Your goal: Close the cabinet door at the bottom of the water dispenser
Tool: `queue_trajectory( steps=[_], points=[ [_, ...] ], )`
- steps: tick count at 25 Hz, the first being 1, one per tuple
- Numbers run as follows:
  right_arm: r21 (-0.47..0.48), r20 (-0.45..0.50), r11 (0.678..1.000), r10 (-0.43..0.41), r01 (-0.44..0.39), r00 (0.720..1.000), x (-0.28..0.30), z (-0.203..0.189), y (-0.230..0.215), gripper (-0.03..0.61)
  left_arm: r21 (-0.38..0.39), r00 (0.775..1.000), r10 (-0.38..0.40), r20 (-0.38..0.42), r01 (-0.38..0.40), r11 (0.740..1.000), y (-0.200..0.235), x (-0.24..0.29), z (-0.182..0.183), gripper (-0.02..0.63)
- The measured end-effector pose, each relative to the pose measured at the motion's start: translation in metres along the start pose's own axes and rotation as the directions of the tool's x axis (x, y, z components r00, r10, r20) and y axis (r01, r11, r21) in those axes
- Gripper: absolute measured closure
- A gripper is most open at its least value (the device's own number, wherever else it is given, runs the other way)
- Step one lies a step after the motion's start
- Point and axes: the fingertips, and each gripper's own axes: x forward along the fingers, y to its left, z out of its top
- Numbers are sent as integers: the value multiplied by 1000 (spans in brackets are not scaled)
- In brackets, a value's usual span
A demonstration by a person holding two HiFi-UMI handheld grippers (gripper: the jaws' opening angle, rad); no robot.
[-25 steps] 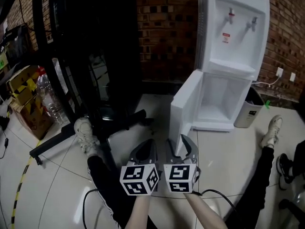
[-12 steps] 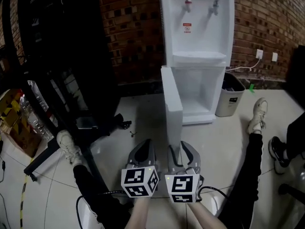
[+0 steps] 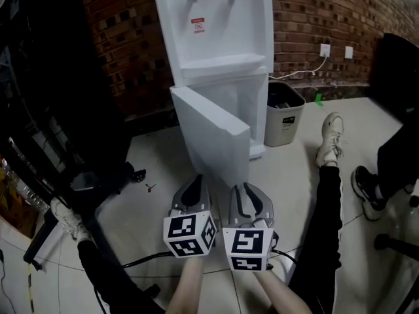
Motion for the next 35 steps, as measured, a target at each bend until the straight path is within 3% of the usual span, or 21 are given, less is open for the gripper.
queue_trajectory(
  steps=[9, 15, 20, 26, 30, 35],
  points=[
    [-16, -19, 992, -123, 122, 992, 38, -8, -70, 519, 16, 997, -75, -3, 75, 997, -42, 64, 0, 599],
    [-61, 6, 973, -223, 223, 975, 75, -13, -116, 526, -11, 1000, -9, 2, 9, 1000, -32, 108, -6, 598],
    [-106, 37, 953, -281, 283, 959, 110, -16, -147, 531, 19, 1000, -25, -6, 25, 1000, -41, 147, -15, 598],
    [-128, 61, 946, -291, 297, 955, 155, -15, -175, 556, 16, 1000, -31, -5, 31, 999, -46, 188, -21, 598],
    [-94, 92, 949, -292, 300, 952, 181, -19, -184, 565, 31, 1000, -26, 12, 26, 999, -47, 204, -25, 598],
    [-58, 26, 968, -244, 245, 969, 212, -37, -182, 565, 5, 1000, -5, -11, 5, 1000, -39, 220, -33, 598]
  ],
)
